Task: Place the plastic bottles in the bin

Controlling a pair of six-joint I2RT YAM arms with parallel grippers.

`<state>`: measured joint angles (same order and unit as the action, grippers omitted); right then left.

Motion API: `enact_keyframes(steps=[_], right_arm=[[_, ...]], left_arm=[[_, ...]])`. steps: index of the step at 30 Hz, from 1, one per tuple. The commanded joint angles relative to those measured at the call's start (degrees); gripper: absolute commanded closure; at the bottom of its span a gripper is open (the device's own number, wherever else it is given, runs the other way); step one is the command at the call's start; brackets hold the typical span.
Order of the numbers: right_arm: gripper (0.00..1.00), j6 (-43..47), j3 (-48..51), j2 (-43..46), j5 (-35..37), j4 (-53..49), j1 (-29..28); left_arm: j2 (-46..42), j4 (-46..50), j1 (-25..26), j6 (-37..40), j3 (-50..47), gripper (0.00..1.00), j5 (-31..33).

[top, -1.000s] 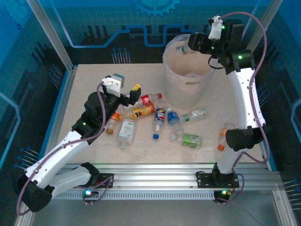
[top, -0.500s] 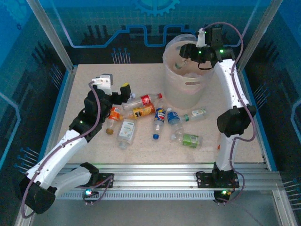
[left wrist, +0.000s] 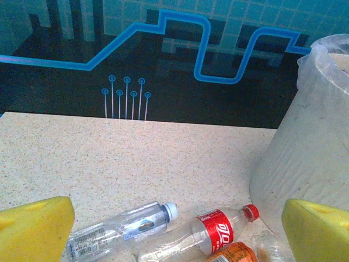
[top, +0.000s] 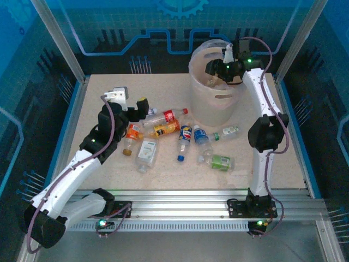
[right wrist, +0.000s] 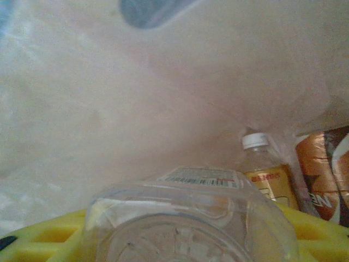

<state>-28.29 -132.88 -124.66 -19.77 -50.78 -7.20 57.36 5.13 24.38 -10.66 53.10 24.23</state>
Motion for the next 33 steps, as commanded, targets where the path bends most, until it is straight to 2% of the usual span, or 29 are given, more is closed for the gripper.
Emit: enact_keyframes(steps=[1, 12, 21, 28, 33], right_arm=[[0.33, 0.1, -2.4, -1.4, -0.2, -2.3, 0.7], [0.00, 3.1, -4.3, -0.7, 3.3, -5.0, 1.0], [0.00, 5.0, -8.0, 2.7, 5.5, -8.3, 1.0], [0.00, 6.2, -8.7, 8.2, 8.8, -9.8, 1.0], [0.00, 7.1, -5.1, 13.9, 12.6, -10.1, 0.5]], left_arm=[[0.4, 2.1, -0.6, -1.3, 2.1, 0.01, 1.0], [1.0, 8.8, -2.0, -3.4, 2.5, 0.01, 1.0], [2.1, 16.9, -3.6, -4.0, 2.9, 0.01, -0.7], [6.3, 27.0, -7.1, -2.2, 6.3, 0.01, -2.8], [11.6, 32.9, -10.6, 0.0, 9.4, 0.01, -3.9]])
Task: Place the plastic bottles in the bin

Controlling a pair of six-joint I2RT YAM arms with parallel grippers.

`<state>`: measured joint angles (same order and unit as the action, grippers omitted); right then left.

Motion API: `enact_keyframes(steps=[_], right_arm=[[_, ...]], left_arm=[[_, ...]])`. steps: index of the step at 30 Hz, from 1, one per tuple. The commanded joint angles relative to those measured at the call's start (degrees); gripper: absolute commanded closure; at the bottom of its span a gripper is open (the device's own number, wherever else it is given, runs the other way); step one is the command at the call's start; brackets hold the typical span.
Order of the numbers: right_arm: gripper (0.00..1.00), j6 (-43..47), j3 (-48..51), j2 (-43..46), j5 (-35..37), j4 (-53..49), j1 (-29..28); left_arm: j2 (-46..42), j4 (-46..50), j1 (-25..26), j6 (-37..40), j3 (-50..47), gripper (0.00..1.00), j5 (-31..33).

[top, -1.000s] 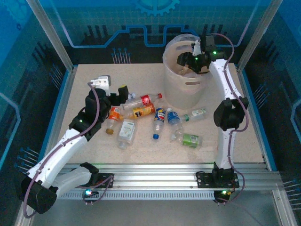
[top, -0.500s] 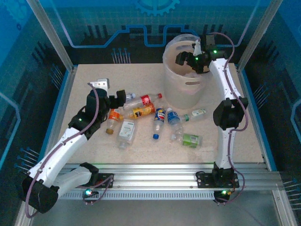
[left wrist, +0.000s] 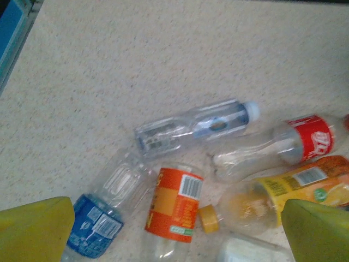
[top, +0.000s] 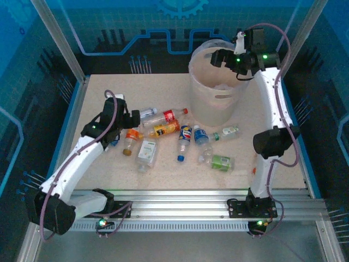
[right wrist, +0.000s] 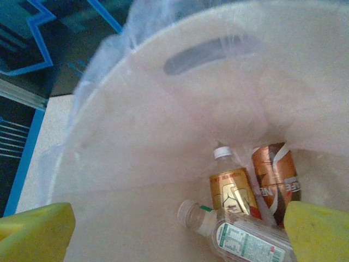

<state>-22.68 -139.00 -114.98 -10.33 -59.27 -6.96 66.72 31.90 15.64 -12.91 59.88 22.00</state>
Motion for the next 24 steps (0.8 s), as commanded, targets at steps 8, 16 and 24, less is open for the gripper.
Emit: enact_keyframes(steps=[8, 16, 24], right_arm=[[0.00, 2.4, 13.4, 15.1, 11.2, -0.1, -1.1], [0.00, 1.6, 24.1, 23.4, 13.9, 3.5, -1.9], [0.00, 1.4, 26.6, 25.4, 14.8, 4.1, -2.4]], left_arm=[[13.6, 16.6, -9.6, 8.1, 8.1, 0.01, -3.6], [20.8, 20.3, -13.7, 13.5, 9.4, 0.01, -7.2], [26.1, 19.1, -16.4, 16.5, 10.3, 0.04, -10.4]])
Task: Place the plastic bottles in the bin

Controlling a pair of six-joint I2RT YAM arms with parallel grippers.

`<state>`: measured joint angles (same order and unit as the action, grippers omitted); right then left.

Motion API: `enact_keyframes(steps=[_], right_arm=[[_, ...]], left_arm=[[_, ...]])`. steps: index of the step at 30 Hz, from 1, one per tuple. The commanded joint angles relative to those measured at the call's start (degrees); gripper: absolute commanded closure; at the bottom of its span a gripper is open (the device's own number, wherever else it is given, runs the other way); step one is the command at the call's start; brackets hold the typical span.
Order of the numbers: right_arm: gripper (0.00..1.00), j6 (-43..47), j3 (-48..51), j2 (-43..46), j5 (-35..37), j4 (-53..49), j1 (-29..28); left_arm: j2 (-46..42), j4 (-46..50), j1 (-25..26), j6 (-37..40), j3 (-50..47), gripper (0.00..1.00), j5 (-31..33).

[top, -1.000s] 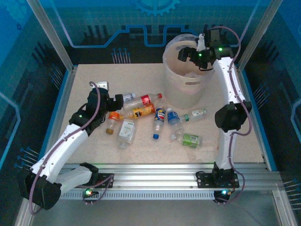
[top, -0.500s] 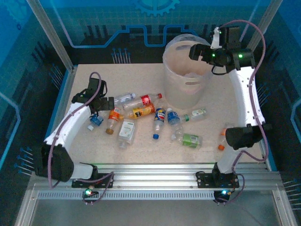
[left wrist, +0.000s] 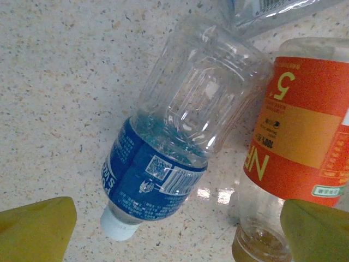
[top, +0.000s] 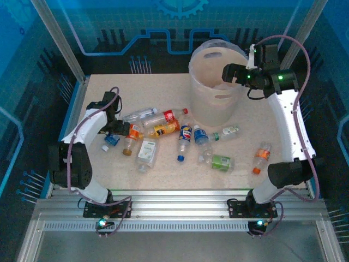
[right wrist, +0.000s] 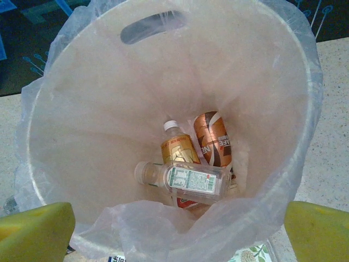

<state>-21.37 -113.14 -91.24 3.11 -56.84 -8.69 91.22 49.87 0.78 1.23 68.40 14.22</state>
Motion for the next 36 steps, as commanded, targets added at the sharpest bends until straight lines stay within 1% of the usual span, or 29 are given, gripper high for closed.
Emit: enact_keyframes(steps=[1, 3, 5, 11, 19, 23, 25, 30, 33, 36], right_arm=[[0.00, 0.1, 1.0, 1.7, 1.3, 1.6, -0.9], [0.00, 0.0, 1.3, 1.8, 1.5, 1.6, -0.9], [0.00, -0.2, 1.6, 1.8, 1.5, 1.7, -1.0], [0.00, -0.3, 2.0, 1.5, 1.3, 1.9, -1.2], [0.00, -0.3, 2.1, 1.3, 1.2, 1.7, -1.4], [0.00, -0.4, 2.3, 1.3, 1.3, 1.7, -1.6], [0.00, -0.4, 2.5, 1.3, 1.3, 1.8, -1.7], [0.00, -0.3, 2.8, 1.0, 1.1, 1.7, -1.9], [0.00, -0.4, 3.0, 0.6, 0.9, 1.6, -2.1], [0.00, -0.3, 3.1, 0.5, 0.7, 1.6, -2.3]], left_arm=[[2.1, 1.0, -1.9, 2.6, 2.0, 0.05, -3.4], [3.1, 0.9, -2.3, 3.1, 2.4, 0.05, -4.3], [4.1, 0.7, -2.8, 3.2, 2.9, 0.07, -4.0], [7.2, 0.5, -4.4, 3.7, 4.5, 0.08, -3.8], [11.7, 0.1, -6.3, 4.7, 5.7, 0.15, -4.4], [13.2, 0.1, -7.4, 4.5, 6.0, 0.16, -4.4], [13.9, -0.1, -8.1, 4.2, 6.1, 0.20, -4.4], [16.4, 0.1, -9.7, 3.6, 6.6, 0.25, -4.3], [18.0, 0.2, -10.3, 3.3, 6.6, 0.25, -3.9], [19.1, 0.3, -10.7, 3.2, 6.3, 0.22, -3.5]])
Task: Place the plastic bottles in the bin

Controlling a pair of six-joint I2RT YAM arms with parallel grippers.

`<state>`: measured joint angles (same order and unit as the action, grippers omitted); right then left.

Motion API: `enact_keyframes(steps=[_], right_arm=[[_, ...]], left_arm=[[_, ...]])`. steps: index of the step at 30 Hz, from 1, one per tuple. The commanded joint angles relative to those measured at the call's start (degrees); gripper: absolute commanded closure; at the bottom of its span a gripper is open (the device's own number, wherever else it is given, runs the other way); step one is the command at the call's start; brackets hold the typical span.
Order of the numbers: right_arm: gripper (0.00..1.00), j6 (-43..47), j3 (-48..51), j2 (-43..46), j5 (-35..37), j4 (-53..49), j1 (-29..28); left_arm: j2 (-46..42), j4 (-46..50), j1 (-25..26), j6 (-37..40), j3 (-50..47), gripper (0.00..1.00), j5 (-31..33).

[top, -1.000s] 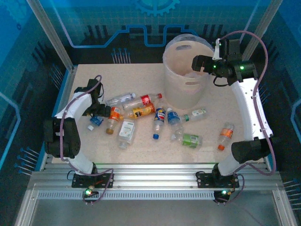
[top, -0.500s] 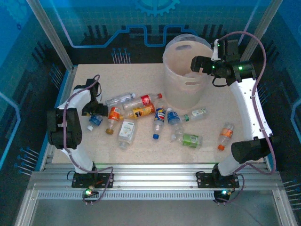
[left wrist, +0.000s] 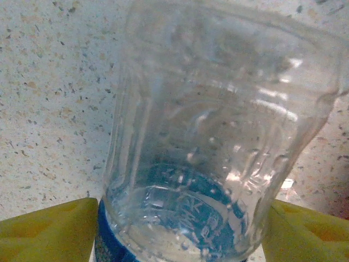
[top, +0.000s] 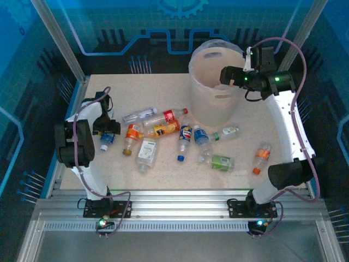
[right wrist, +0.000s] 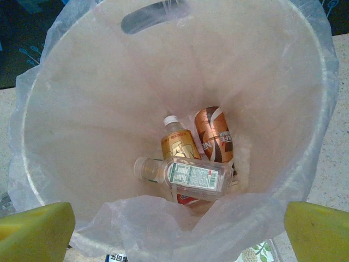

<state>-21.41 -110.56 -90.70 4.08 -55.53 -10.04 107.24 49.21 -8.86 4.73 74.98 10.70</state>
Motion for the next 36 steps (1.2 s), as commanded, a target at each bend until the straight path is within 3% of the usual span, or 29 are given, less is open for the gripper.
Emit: enact_keyframes(steps=[1, 4, 9, 14, 18, 28, 32, 36], right_arm=[[0.00, -0.3, 0.6, -0.1, -0.4, 0.4, -1.0], [0.00, -0.3, 0.8, -0.4, -0.6, 0.6, -1.2], [0.00, -0.4, 1.0, -0.8, -0.9, 0.8, -1.6], [0.00, -0.4, 1.2, -0.9, -0.8, 0.8, -1.8], [0.00, -0.5, 1.7, -0.6, -1.2, 1.1, -2.0], [0.00, -0.8, 4.1, 1.7, -4.8, 3.3, -2.1], [0.00, -0.6, 5.3, 3.2, -7.5, 5.0, -2.2], [0.00, -0.4, 6.8, 4.7, -11.2, 6.8, -2.3]], left_arm=[[3.4, 1.0, -1.1, -0.3, -0.3, 0.19, 0.3], [4.5, 1.2, -1.3, -0.2, -0.1, 0.15, 0.6], [5.3, 0.6, -1.4, -0.3, 0.0, 0.18, 0.5], [4.5, 0.6, -1.5, -0.5, -0.2, 0.38, 1.0], [2.0, 1.0, -1.5, -1.1, -0.2, 0.45, 1.1], [-14.2, 1.9, -0.3, -3.1, 0.1, 0.45, -3.1], [-21.6, -0.1, 3.0, -3.8, 0.2, 0.46, -7.1], [-28.0, -5.3, 7.9, -5.0, -0.6, 0.46, -15.1]])
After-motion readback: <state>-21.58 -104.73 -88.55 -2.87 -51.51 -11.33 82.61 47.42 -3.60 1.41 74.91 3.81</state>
